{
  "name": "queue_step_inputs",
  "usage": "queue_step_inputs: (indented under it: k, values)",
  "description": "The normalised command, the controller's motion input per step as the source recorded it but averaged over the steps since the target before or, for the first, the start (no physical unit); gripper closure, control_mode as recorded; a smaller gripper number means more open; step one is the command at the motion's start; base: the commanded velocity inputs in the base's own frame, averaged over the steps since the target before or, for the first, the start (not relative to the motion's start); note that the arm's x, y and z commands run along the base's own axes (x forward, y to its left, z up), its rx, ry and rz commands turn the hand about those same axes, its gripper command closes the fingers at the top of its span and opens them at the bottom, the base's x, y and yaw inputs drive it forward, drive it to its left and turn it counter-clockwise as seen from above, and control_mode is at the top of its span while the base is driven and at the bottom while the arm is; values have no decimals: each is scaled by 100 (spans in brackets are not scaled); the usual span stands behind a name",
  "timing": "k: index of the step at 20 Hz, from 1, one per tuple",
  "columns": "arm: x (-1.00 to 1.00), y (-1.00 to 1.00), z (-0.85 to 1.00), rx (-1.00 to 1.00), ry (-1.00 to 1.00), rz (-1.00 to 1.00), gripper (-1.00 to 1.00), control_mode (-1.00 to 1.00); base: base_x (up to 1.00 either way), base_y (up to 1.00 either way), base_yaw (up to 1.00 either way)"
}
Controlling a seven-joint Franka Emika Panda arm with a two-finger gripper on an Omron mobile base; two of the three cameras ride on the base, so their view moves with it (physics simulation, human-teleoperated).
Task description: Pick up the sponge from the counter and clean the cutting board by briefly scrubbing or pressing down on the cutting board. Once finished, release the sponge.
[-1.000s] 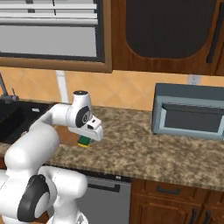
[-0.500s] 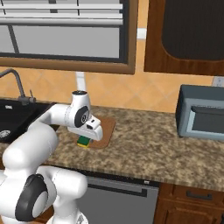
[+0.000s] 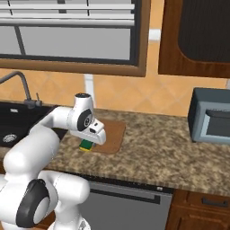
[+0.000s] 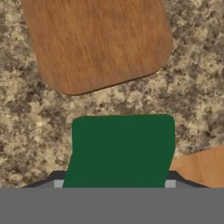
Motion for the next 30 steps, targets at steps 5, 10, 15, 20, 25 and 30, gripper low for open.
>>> queue_step_inputs:
  k: [5,10,15,20,25,30]
  values:
    - [0,0,0,0,0,0,100,100,26,29,-1]
    - [0,0,0,0,0,0,100,100,30,8,0]
    - [22,-2,-3,0,0,0,100,-100,7,0,0]
    - [8,-37,-20,0,0,0,100,-100,0,0,0]
    - [13,-22,-23,0,0,0,100,-100,0,0,0]
    - [14,-6,-10,0,0,0,100,-100,0,0,0]
